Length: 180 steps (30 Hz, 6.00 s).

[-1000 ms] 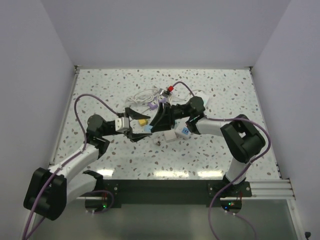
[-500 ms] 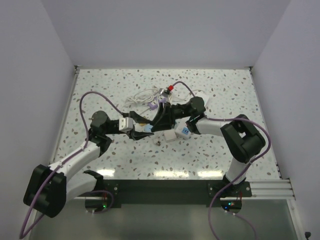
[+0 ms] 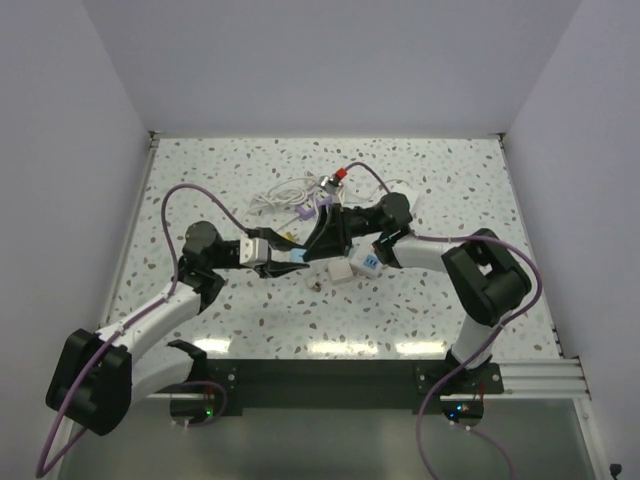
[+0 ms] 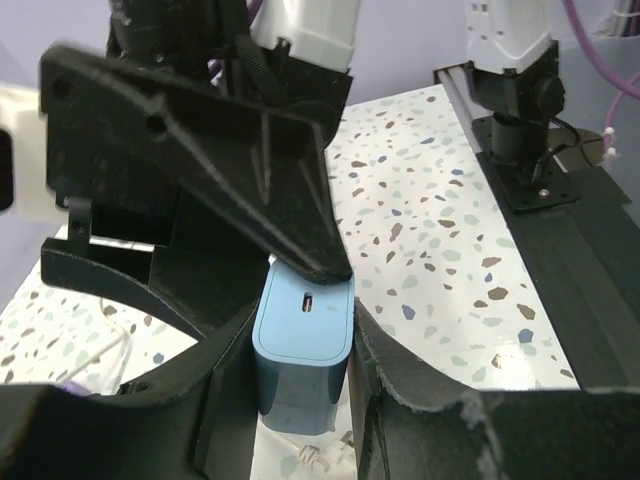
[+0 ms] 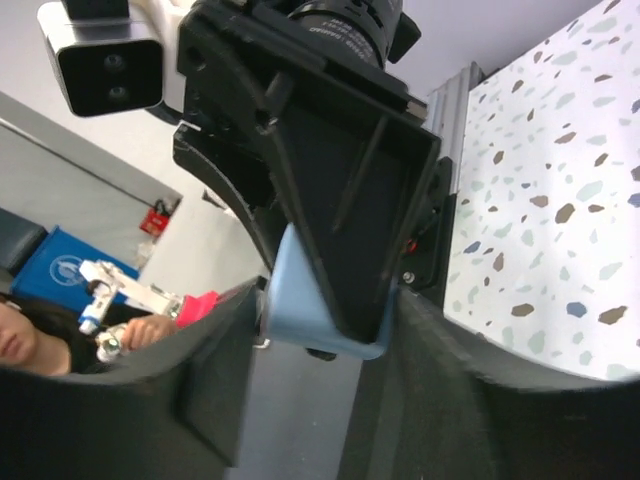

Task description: Insert the plug

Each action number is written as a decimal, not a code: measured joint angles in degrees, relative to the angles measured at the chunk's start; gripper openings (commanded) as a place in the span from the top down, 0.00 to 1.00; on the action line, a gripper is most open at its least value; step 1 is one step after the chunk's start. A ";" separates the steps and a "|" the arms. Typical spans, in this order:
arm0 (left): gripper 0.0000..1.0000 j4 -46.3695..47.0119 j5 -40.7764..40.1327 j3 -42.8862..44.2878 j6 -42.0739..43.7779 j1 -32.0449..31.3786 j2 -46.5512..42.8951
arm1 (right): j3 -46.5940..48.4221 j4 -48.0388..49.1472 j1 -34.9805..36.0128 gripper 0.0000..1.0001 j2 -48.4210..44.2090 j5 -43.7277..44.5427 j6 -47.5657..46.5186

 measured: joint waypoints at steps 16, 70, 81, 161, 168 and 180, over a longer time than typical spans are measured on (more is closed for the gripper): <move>1.00 -2.10 -24.11 0.22 -0.63 -2.10 1.79 | 4.68 -59.89 -1.18 0.16 -24.06 29.68 -46.56; 1.00 -6.51 -42.36 0.96 1.53 -7.54 4.85 | 23.34 -85.42 15.96 0.22 -13.64 74.77 -61.70; 1.00 -10.51 -49.11 0.96 3.50 -8.70 5.49 | 24.37 -85.42 14.91 0.39 -9.81 71.80 -60.63; 0.51 -2.08 -53.62 -6.56 3.98 -11.43 1.97 | 23.85 -87.41 11.32 1.00 -7.41 60.11 -59.32; 0.45 2.86 -50.71 -4.50 4.04 -11.43 1.95 | 23.87 -91.69 5.03 1.00 -7.39 65.05 -59.69; 0.44 2.47 -45.77 -2.86 4.35 -11.43 3.23 | 18.86 -96.45 2.67 1.00 -13.53 73.46 -64.17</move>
